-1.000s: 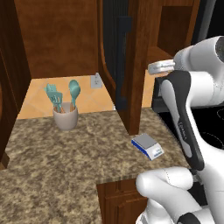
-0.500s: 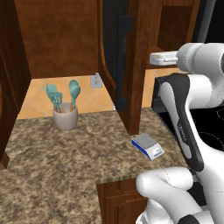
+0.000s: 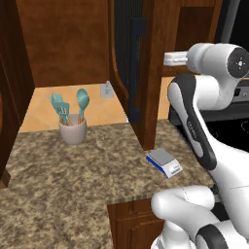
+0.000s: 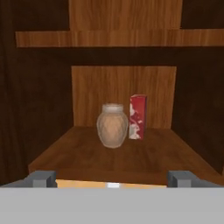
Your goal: Pick the honey bottle and place it on the digital scale for weighing, and close the cabinet.
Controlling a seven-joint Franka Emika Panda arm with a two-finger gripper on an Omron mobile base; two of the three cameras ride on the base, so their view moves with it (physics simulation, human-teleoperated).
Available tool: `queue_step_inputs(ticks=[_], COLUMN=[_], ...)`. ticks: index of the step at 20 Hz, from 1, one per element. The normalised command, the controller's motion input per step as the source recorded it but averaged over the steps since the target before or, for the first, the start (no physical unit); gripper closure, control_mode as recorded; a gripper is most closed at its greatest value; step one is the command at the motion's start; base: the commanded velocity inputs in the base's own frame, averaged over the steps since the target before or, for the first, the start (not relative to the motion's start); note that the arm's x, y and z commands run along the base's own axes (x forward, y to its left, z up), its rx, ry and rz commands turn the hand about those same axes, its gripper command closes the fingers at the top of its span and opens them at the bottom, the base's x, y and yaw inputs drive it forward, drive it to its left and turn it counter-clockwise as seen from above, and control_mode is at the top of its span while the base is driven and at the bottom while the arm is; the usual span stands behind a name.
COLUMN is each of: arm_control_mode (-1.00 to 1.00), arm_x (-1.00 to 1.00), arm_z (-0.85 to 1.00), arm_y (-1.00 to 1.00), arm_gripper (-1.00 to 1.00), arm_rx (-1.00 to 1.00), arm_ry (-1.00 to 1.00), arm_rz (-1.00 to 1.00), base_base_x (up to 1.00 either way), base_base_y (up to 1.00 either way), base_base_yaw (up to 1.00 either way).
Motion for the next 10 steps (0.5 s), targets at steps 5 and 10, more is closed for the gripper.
queue_step_inputs(ticks=[5,10], arm_control_mode=[-1.0,-1.0], arm_x=[0.49,0.52], arm_z=[0.0,0.0], arm_y=[0.0,0.0], arm_gripper=[-1.0,-1.0], arm_rx=[0.0,0.01], arm_ry=[-0.01,0.0], arm_rz=[0.0,0.0], base_base_x=[0.0,0.0], base_base_y=[0.0,0.0], base_base_yaw=[0.0,0.0])
